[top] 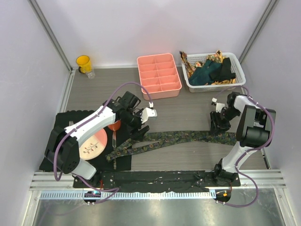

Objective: Roll the ties
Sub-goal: Flatten out the tie at the center of the board.

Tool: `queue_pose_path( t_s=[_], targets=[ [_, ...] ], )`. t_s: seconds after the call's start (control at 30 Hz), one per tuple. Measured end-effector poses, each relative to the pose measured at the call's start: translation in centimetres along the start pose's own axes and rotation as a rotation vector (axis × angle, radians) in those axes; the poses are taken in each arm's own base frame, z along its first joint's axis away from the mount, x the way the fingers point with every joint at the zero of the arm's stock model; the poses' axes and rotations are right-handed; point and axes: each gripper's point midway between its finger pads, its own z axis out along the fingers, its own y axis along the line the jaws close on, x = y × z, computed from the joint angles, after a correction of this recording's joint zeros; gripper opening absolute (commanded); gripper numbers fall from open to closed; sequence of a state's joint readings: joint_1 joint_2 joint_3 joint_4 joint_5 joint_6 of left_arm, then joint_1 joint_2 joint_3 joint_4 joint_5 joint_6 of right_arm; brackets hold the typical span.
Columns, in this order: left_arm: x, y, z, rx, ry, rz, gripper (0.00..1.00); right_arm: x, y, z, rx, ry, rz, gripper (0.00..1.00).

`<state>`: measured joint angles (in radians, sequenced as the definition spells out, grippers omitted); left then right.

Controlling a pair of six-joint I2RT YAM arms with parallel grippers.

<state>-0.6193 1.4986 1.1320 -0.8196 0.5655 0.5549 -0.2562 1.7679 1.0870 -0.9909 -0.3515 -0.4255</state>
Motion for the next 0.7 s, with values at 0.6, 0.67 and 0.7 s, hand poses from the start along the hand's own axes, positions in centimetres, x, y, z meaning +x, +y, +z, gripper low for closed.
queue_pose_path(
  t_s=[0.6,0.67,0.7],
  targets=[
    [0.17,0.23,0.09,-0.006,-0.003,-0.008,0.77,0.24,-0.67,0.72,0.056,0.002,0.030,0.23],
    [0.11,0.29,0.13,-0.008,-0.006,-0.009,0.77,0.47,-0.81,0.88,0.076,0.008,0.032,0.03],
    [0.08,0.30,0.13,-0.008,-0.007,-0.010,0.77,0.53,-0.79,0.91,0.079,0.012,0.031,0.01]
  ],
)
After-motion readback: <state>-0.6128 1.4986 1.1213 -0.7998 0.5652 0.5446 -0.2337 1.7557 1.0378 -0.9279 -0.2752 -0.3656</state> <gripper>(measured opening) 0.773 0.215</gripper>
